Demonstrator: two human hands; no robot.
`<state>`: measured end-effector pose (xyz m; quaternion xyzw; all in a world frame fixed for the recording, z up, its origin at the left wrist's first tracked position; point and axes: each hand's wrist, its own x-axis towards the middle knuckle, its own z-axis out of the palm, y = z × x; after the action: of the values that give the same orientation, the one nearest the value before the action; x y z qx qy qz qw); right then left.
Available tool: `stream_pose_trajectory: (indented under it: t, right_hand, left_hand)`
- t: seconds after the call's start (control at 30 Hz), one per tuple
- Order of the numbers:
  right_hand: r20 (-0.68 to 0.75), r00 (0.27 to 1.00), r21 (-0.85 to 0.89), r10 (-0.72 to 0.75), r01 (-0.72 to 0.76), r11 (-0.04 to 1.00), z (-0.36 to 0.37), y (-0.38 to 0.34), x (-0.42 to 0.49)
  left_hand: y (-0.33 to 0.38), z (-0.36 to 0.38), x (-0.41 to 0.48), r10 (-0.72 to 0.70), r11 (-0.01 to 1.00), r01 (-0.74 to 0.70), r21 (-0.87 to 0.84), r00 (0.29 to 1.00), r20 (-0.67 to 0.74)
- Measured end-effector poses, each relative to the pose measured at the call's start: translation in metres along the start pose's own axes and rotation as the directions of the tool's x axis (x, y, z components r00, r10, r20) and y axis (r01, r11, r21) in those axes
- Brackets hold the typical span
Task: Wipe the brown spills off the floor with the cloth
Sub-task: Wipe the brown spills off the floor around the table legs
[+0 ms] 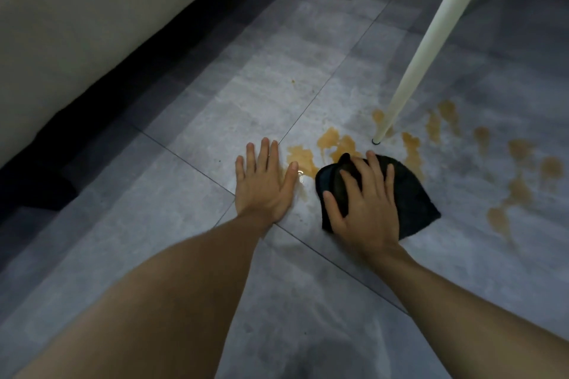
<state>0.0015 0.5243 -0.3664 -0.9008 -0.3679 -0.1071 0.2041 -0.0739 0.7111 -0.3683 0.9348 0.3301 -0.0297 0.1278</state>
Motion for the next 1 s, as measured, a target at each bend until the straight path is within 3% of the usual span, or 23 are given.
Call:
stream_pose_trajectory:
  t: [0.1,0.23,0.33,0.43,0.53,0.6,0.73,0.8,0.93,1.0]
  right_hand:
    - [-0.141,0.990,-0.089,0.013,-0.026,0.996,-0.008,0.003,-0.017]
    - [0.075,0.929,-0.191,0.362,-0.343,0.920,-0.013,0.000,-0.011]
    - [0.222,0.849,-0.185,0.479,-0.446,0.876,-0.006,-0.005,0.010]
    - [0.258,0.806,-0.161,0.533,-0.508,0.846,-0.001,-0.015,0.027]
    - [0.197,0.758,-0.088,0.622,-0.619,0.781,0.003,-0.025,0.040]
    - [0.134,0.797,-0.061,0.589,-0.587,0.808,0.004,-0.027,0.038]
    - [0.146,0.941,-0.071,0.306,-0.299,0.952,0.002,-0.023,0.005]
    - [0.215,0.938,-0.075,0.272,-0.262,0.962,0.001,-0.019,-0.002]
    - [0.250,0.901,-0.149,0.355,-0.327,0.933,0.017,-0.033,0.042]
    - [0.294,0.920,-0.139,0.260,-0.228,0.964,0.025,-0.047,0.052]
  left_hand:
    - [0.000,-0.001,0.001,0.007,1.000,-0.007,0.015,1.000,-0.013]
    - [0.000,-0.001,0.001,0.002,1.000,-0.002,0.004,1.000,-0.023]
    - [-0.001,-0.001,0.002,-0.006,1.000,0.005,-0.009,0.999,-0.041]
    - [-0.001,0.001,0.002,-0.003,1.000,0.003,0.004,0.999,-0.040]
    - [-0.001,0.001,0.003,-0.008,1.000,0.008,0.014,0.999,-0.039]
    - [0.000,0.001,0.002,-0.007,1.000,0.008,0.018,0.999,-0.043]
    - [0.001,-0.001,0.002,-0.009,1.000,0.009,0.006,0.999,-0.043]
    - [0.001,-0.003,0.002,-0.011,1.000,0.011,0.000,1.000,-0.029]
    - [0.000,-0.003,0.003,-0.003,1.000,0.003,0.010,1.000,-0.001]
    - [-0.002,-0.004,0.003,-0.003,0.999,0.003,-0.035,1.000,-0.002]
